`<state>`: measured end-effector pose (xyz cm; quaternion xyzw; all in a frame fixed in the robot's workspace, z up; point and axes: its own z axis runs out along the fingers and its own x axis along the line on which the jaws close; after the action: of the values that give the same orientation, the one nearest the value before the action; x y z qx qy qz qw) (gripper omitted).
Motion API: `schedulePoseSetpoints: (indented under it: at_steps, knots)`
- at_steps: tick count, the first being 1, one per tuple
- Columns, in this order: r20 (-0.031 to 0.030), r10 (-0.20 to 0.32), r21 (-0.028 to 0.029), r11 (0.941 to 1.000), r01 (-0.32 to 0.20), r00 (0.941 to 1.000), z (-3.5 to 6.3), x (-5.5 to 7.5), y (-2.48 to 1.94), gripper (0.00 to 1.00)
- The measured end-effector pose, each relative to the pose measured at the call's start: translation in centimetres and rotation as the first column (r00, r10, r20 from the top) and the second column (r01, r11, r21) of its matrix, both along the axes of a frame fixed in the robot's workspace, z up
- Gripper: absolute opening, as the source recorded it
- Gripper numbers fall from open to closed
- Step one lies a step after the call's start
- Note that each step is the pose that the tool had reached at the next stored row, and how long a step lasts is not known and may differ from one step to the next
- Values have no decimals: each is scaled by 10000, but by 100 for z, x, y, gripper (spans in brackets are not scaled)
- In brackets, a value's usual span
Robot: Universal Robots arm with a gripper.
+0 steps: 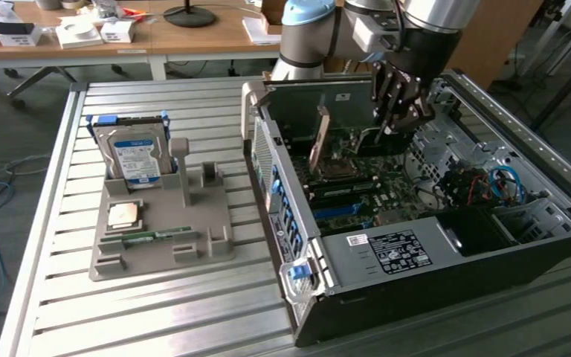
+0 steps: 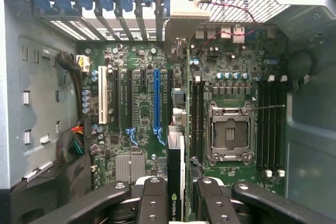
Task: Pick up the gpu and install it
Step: 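Insert the gpu into the slot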
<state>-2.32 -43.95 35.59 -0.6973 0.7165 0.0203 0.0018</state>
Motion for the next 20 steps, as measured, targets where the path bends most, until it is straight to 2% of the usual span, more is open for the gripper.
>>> schedulePoseSetpoints:
  at_steps: [20]
  knots:
    - [1, 0, 0, 10000, 0, 10000, -43, 0, 0, 26]
